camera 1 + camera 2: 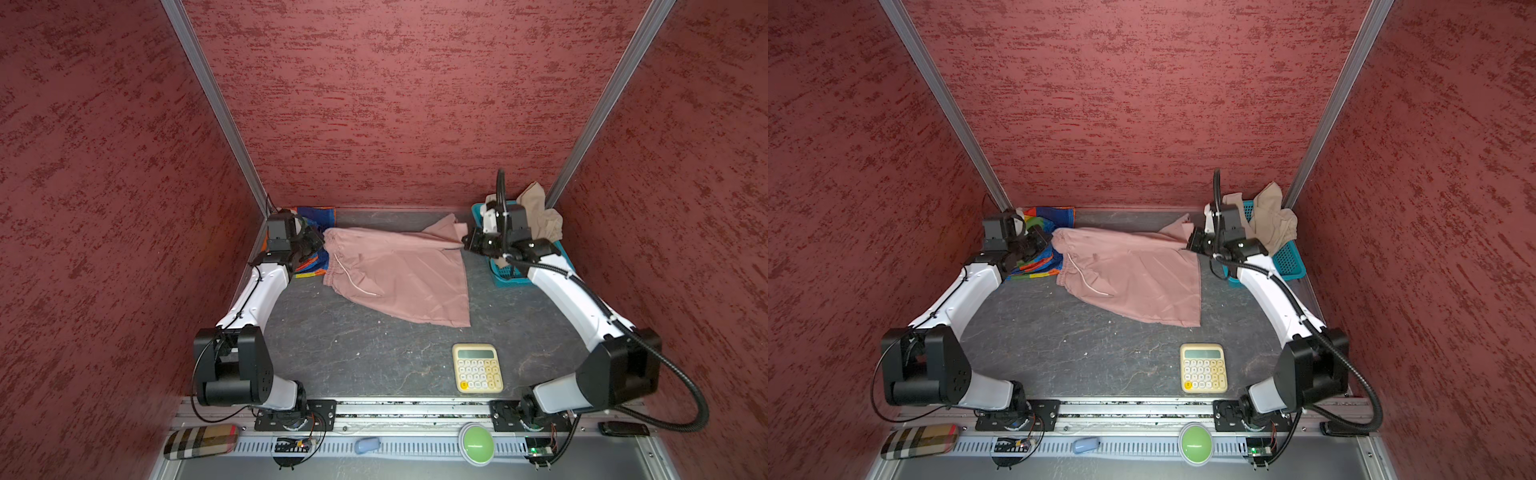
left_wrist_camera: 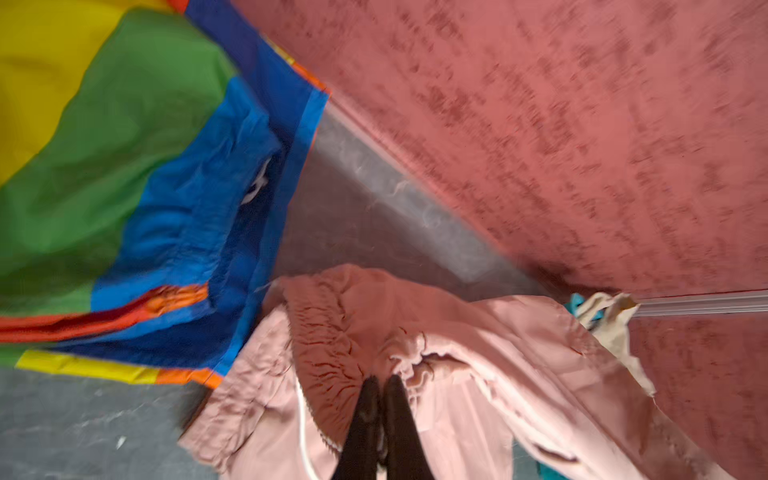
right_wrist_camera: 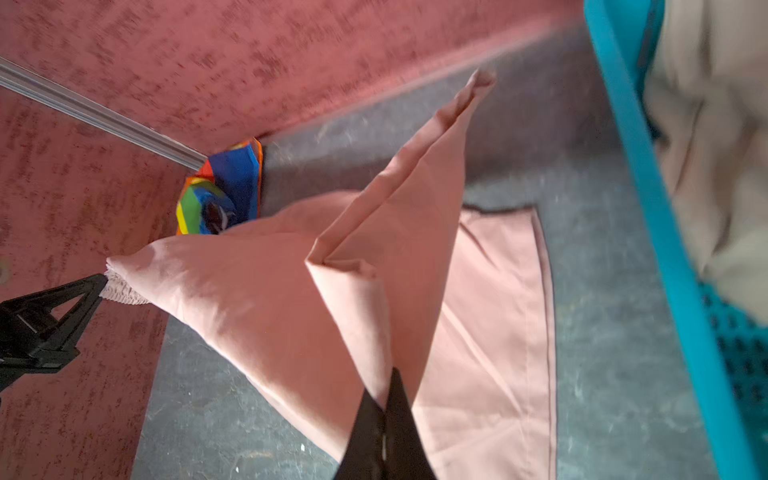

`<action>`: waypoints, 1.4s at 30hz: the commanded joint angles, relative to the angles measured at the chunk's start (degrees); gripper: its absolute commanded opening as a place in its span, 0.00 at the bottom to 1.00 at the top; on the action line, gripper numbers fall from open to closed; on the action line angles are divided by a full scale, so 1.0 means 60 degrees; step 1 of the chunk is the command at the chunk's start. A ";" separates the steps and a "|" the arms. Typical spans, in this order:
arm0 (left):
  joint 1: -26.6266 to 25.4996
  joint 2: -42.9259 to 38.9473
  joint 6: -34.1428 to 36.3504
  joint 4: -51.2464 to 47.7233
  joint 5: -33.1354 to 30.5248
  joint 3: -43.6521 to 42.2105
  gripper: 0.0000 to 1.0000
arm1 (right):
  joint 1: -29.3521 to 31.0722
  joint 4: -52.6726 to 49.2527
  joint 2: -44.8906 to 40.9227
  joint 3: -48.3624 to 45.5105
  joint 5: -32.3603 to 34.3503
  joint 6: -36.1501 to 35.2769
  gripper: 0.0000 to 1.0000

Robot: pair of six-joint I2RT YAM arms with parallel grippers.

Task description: Fold and stack the shorts

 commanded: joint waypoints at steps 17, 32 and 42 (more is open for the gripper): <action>0.0488 0.0351 -0.0680 0.0056 -0.0586 -0.2723 0.00 | 0.0709 0.2855 0.1030 -0.4742 -0.0097 0.1595 0.00; -0.0128 -0.0209 -0.0694 -0.0201 -0.0108 -0.1019 0.00 | -0.0366 -0.1023 0.3671 0.2919 0.0718 -0.0814 0.00; -0.1414 -0.0686 -0.0201 -0.0236 -0.1492 -0.1892 0.00 | -0.0349 0.0241 0.1281 -0.1408 0.0279 -0.0167 0.00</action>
